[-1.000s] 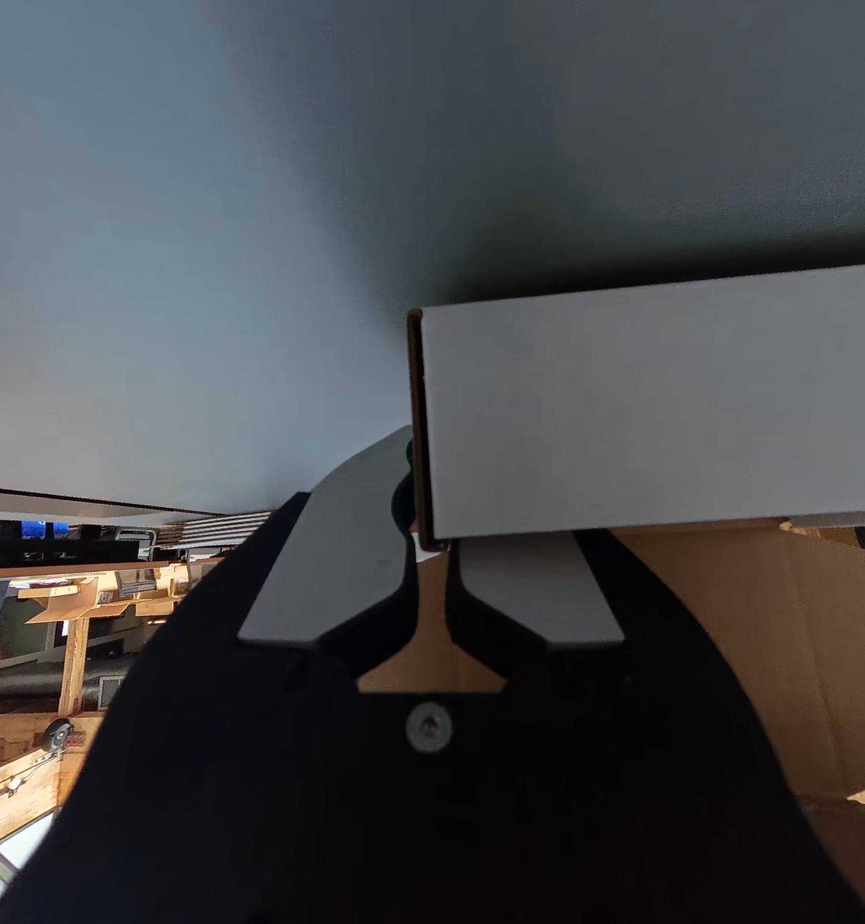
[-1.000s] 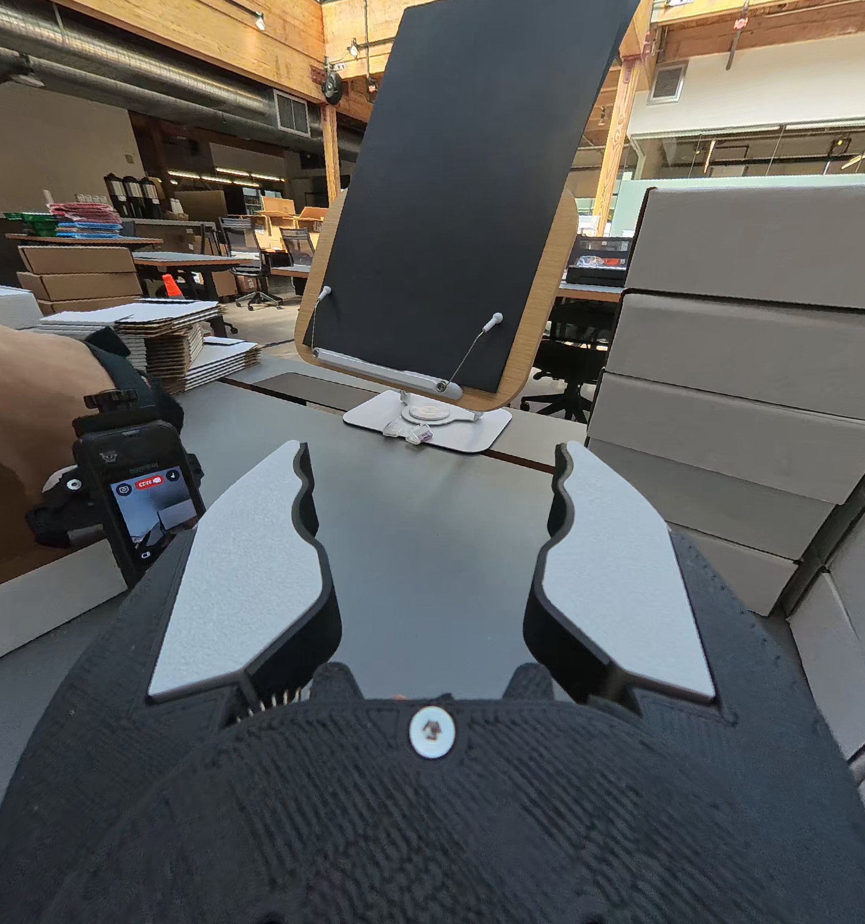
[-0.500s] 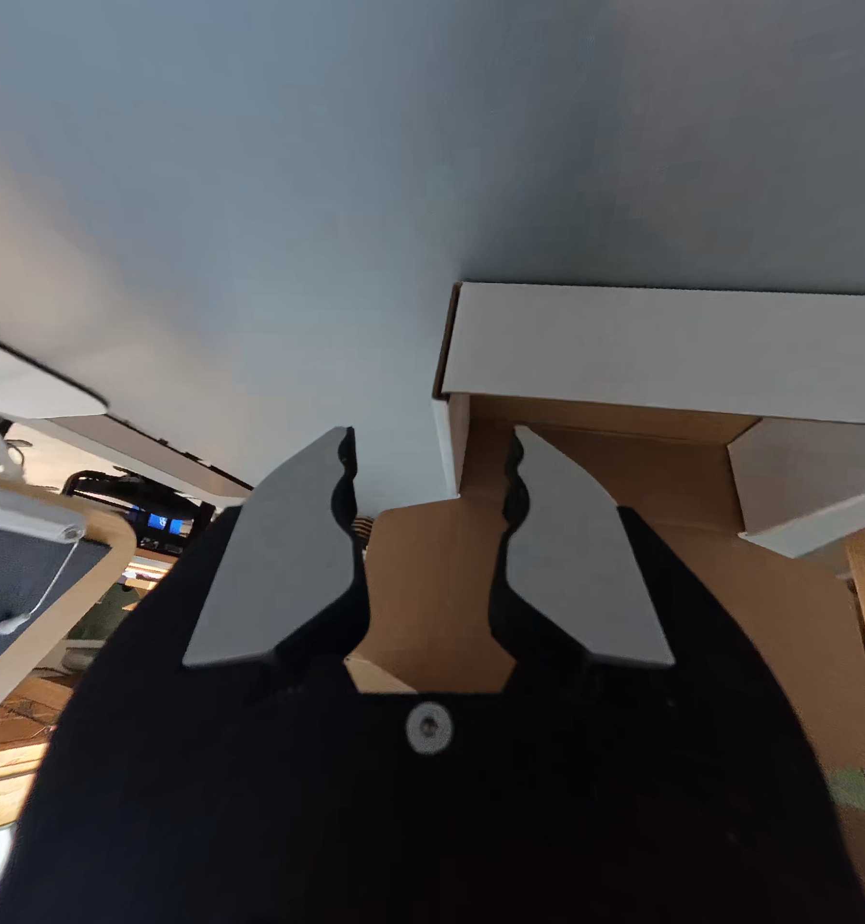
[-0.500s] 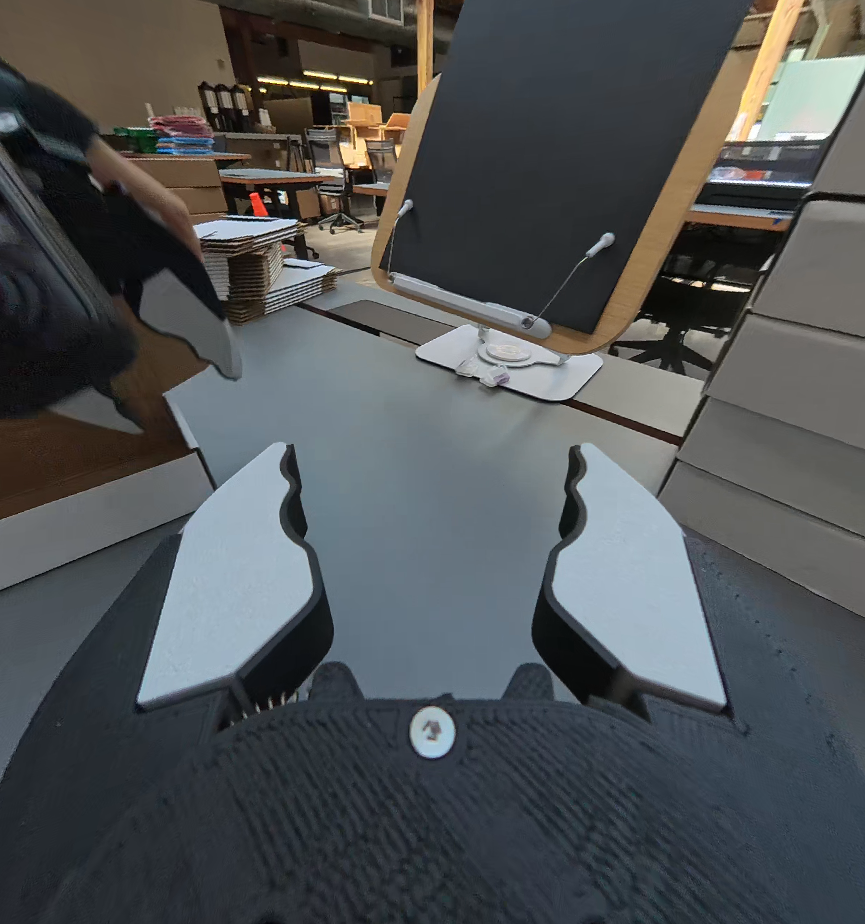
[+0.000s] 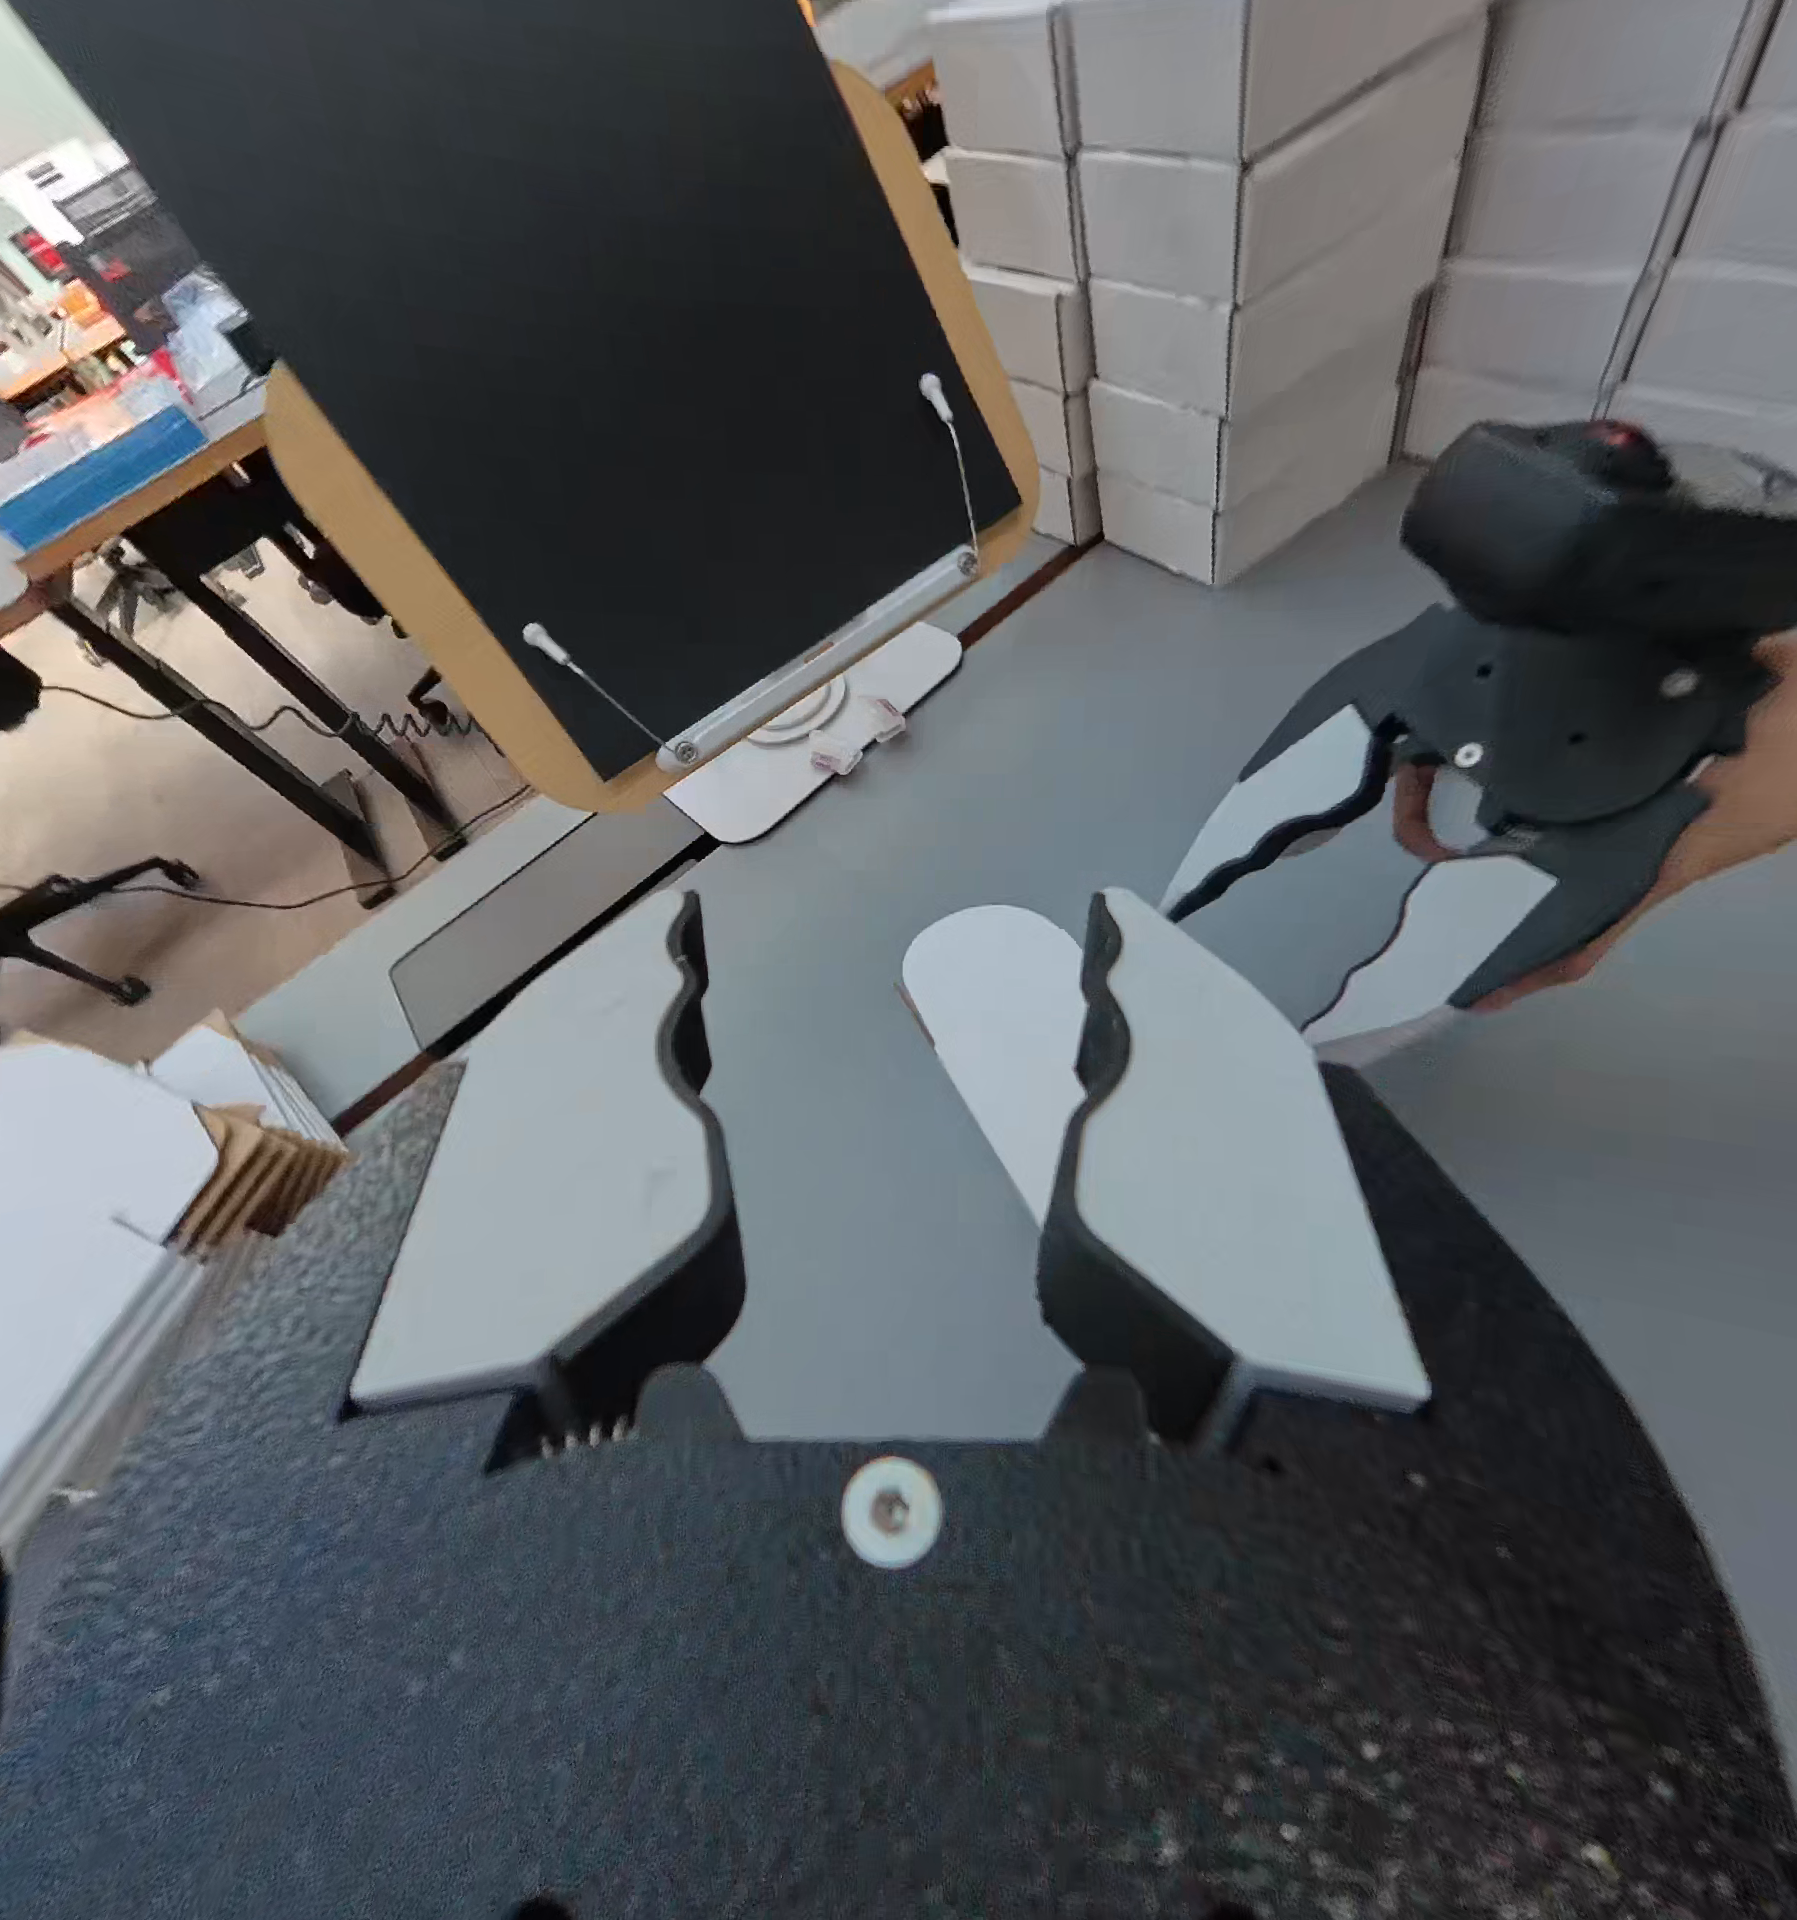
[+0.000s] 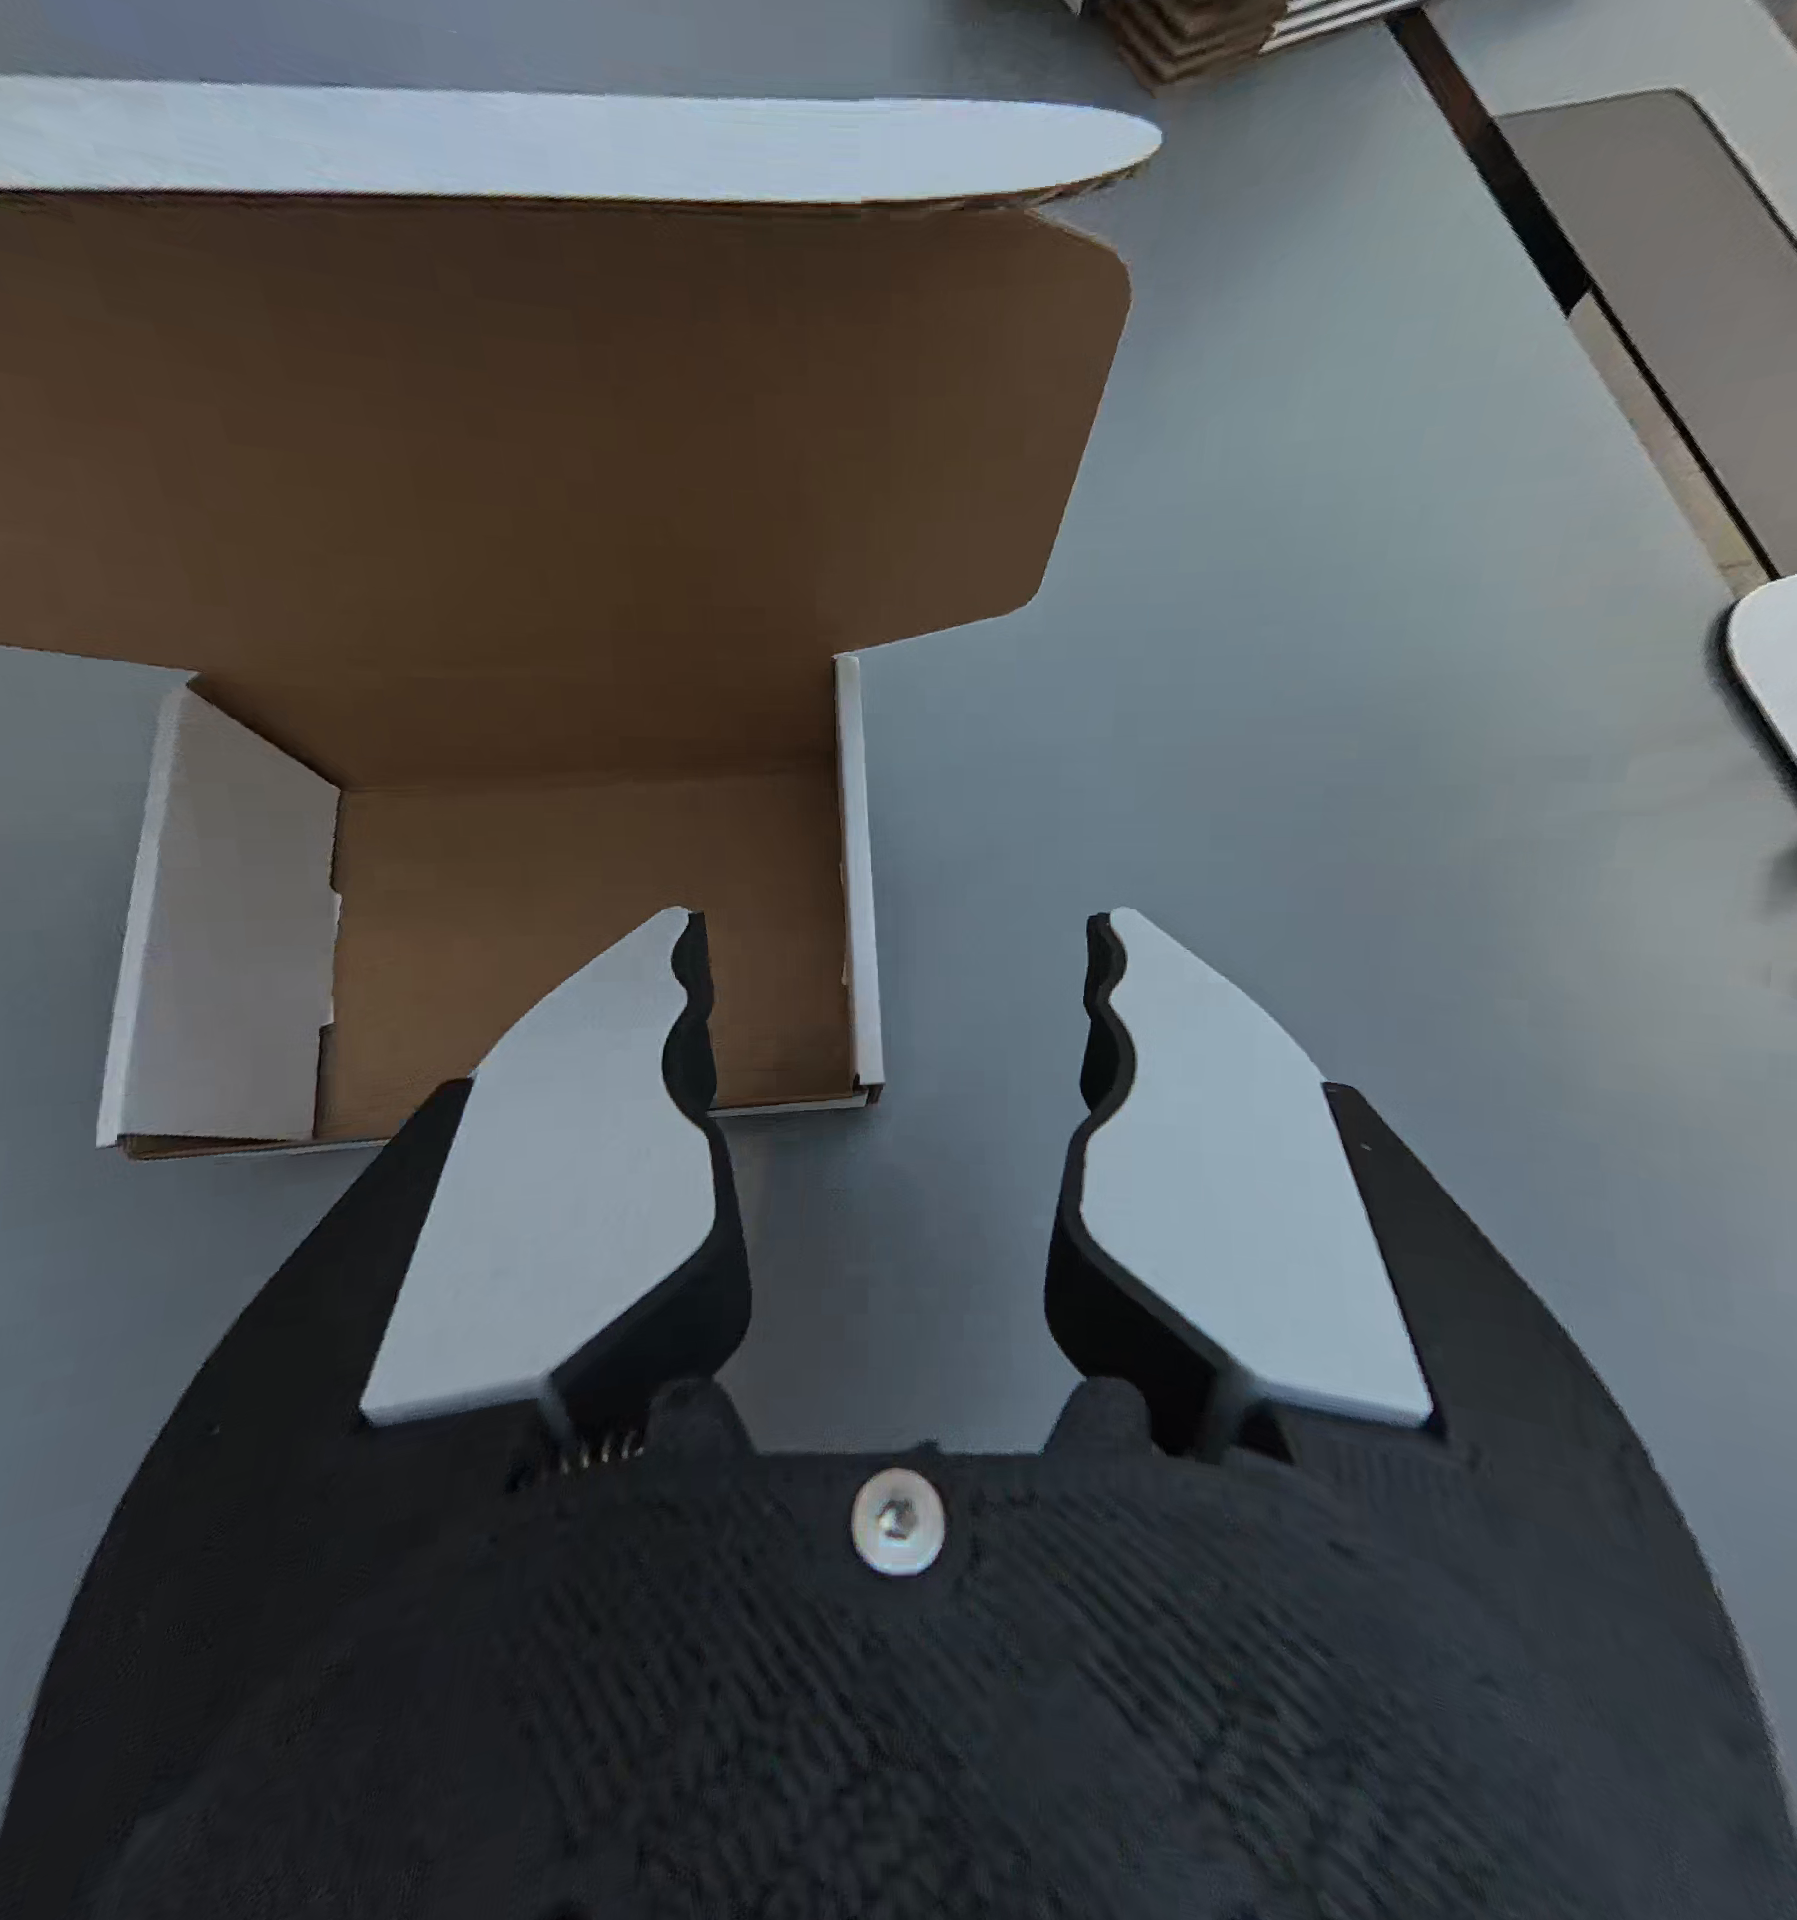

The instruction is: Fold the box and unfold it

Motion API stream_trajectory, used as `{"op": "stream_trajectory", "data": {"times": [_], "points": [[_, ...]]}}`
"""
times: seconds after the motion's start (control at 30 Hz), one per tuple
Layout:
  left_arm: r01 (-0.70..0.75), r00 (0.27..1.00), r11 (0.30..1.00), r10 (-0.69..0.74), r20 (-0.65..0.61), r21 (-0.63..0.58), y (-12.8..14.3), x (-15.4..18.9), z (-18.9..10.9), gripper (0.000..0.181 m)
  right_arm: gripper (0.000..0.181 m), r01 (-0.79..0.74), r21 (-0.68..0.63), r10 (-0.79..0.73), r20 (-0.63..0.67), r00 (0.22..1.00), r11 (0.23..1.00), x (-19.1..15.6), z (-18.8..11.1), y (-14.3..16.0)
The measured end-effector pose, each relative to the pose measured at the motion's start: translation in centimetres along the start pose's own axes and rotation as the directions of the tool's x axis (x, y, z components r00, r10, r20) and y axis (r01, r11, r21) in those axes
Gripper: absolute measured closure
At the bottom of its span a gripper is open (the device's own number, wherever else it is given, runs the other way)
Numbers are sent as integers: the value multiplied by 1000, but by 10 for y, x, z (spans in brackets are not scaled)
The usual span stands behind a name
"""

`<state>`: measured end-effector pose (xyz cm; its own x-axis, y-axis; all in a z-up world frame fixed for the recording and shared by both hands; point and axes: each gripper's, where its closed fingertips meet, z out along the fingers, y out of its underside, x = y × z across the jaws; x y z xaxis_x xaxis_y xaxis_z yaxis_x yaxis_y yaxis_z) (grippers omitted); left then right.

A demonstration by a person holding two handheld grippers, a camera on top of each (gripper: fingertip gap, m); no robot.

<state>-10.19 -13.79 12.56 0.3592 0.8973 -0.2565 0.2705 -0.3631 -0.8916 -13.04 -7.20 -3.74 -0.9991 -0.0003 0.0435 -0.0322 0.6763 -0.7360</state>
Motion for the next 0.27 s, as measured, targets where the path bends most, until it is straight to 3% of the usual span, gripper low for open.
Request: {"op": "stream_trajectory", "data": {"times": [0.03, 0.13, 0.27], "points": [[105, 994, 993, -106, 20, 57, 10, -12, -10, 112, 108, -2, -50, 4, 24, 1000, 999, 1, 9, -1], [278, 953, 953, -289, 88, 117, 57, -39, -36, 113, 106, 37, -169, -25, 69, 997, 985, 1, 33, 0], [375, 913, 919, -389, 124, 123, 108, -47, -53, 114, 118, 76, -258, -46, 120, 992, 963, -7, 55, 0]]}}
